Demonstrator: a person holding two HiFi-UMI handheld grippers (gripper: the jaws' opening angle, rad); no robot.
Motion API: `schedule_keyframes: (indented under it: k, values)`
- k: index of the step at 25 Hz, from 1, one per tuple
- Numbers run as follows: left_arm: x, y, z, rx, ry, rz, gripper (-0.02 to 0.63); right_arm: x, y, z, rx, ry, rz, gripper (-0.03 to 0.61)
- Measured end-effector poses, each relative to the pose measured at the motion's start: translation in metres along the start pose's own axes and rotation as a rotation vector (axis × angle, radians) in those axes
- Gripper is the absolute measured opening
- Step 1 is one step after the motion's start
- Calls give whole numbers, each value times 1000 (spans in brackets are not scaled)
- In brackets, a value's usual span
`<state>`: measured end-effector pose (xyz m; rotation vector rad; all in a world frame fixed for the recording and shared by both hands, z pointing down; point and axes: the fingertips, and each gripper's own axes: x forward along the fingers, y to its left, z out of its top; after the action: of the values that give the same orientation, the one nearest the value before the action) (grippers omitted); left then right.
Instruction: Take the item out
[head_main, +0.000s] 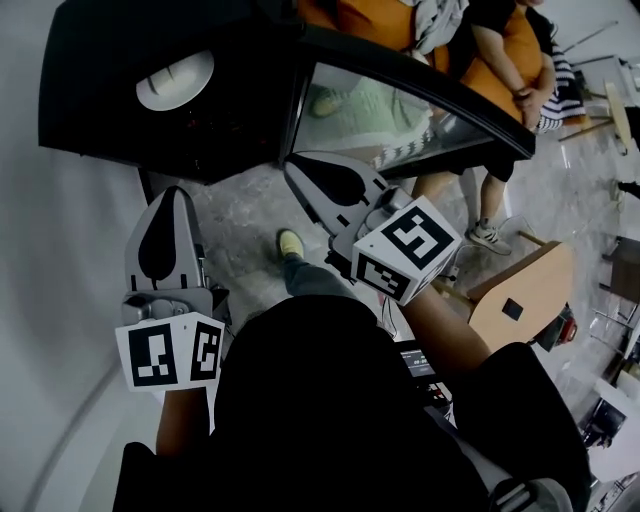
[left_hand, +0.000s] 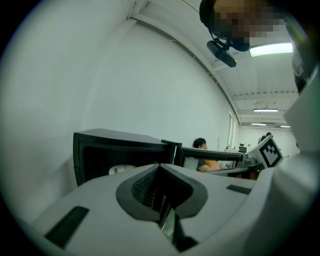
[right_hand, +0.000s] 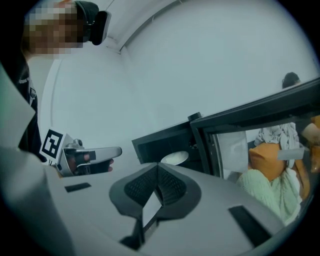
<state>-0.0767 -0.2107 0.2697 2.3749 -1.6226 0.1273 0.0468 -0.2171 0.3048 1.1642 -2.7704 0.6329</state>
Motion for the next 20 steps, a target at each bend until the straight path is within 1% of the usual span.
schedule_keyframes:
  k: [6,10,13,17,20]
  values:
    - [25,16,8,6,-6,12,9,23,-24,13,72,-1,-7,5]
    - [25,32,3,-16,-5,14,9,36,-26,4,125,30,-32,33]
    - [23,51,-1,-20,-1,13,8,52,-24,-3,169,45,-59,66]
    - [16,75,-10,-24,8,9,9,79,-18,-18,278,64,-61,95]
    - [17,91,-23,-17,30,5,8,105,-24,-34,373,61,-74,108]
